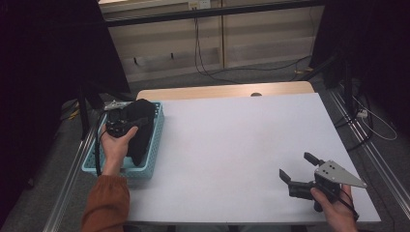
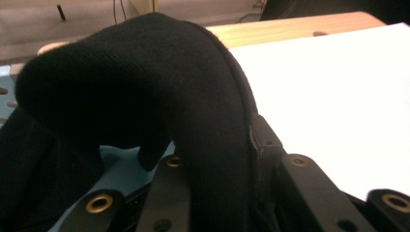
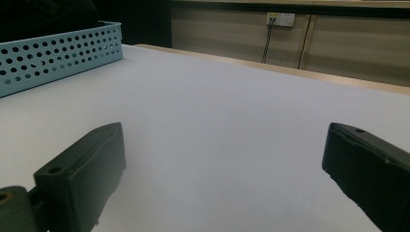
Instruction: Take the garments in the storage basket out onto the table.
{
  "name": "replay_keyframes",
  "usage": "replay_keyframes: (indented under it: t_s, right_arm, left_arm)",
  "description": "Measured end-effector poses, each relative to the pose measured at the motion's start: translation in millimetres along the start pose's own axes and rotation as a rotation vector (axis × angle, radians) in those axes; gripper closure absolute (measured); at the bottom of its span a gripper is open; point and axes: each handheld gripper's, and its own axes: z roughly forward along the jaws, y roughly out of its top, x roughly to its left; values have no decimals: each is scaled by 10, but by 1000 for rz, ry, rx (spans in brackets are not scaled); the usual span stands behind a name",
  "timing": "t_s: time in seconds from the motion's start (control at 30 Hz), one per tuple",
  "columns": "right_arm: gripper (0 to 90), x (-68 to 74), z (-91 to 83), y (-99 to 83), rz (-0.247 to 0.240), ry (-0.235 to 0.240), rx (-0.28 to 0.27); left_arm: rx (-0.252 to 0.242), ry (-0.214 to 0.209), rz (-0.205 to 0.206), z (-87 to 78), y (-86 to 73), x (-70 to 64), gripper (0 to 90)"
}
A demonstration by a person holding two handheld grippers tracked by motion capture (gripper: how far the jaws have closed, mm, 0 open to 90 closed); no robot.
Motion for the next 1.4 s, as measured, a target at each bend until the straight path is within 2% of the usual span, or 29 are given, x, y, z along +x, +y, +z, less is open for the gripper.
replay_keyframes:
  t_s: [0.1,0.17,0.23,0.47,0.53,0.57,0.8,0.93,1.13,1.2,1.4]
  right_arm:
    - [12,1,-2,0,0,0,0]
    - [11,1,-2,1,-1,1,-1]
    - [11,1,1,1,-1,0,0]
    - [11,3,-3,-1,-4,3,1]
    - [11,5,-4,0,-5,3,1]
    - [11,5,-5,0,-6,4,1]
    - [11,7,-2,1,-8,5,1]
    - [11,8,-4,1,-7,7,1]
    - [11,11,-7,1,-9,7,0]
    - [11,11,-6,1,-9,8,-1]
    - [11,12,-7,2,-8,9,-2]
  left_arm:
    - [-18,-6,-2,-20,-9,13,748]
    - [-58,-27,-12,-44,-9,34,748]
    - [-92,-24,1,-81,0,39,747]
    - [-132,-17,25,-144,10,33,747]
    - [-159,-20,25,-189,24,23,747]
    - [-177,-25,11,-206,28,17,747]
    - [-221,-44,17,-365,49,57,746]
    - [-241,-38,18,-425,58,55,747]
    - [-292,-34,46,-549,115,3,746]
    - [-322,-29,32,-577,123,-11,745]
    - [-358,-6,46,-639,145,-51,746]
